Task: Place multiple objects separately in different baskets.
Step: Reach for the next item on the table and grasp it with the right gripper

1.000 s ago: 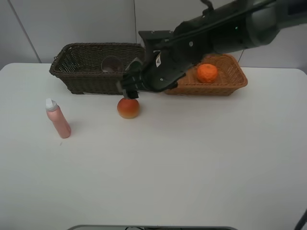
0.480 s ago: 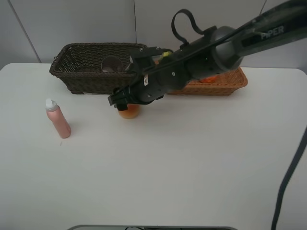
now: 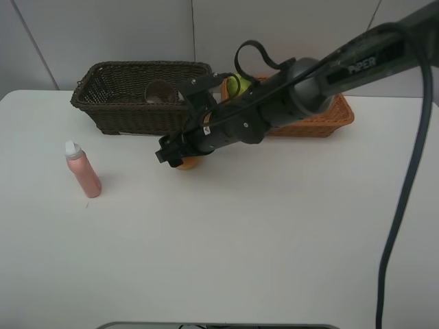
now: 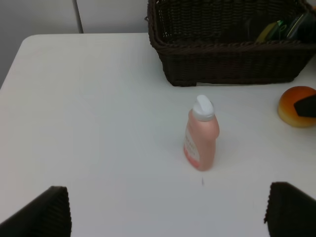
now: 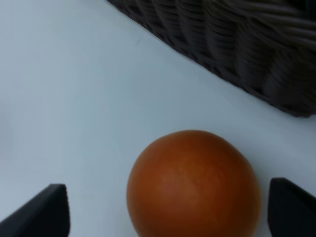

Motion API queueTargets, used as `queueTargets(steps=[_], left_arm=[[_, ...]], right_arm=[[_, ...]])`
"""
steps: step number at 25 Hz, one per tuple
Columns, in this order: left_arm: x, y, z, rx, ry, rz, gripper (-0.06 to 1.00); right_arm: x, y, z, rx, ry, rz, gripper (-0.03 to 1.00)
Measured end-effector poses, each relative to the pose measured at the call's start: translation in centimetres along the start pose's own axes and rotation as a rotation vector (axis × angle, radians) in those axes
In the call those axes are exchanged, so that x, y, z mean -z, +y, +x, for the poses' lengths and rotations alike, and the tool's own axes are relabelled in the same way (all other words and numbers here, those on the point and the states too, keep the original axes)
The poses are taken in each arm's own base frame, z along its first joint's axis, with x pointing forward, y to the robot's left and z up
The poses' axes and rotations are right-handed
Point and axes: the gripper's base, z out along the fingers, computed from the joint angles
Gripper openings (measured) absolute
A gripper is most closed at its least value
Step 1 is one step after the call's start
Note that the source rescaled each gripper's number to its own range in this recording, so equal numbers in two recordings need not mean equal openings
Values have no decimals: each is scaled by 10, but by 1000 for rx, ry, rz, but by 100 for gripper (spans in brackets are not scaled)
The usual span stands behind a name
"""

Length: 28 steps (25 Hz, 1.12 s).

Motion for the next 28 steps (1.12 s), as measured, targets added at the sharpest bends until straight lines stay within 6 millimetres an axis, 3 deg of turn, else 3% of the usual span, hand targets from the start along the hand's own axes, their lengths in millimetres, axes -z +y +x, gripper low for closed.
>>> queueTargets(steps=[7, 28], left_arm=[[0, 0, 0, 0, 0, 0, 100], [0, 0, 0, 0, 0, 0, 100]], right_arm=[[-2, -3, -2, 16, -40, -8, 100], [-33, -2, 23, 65, -64, -44, 100]])
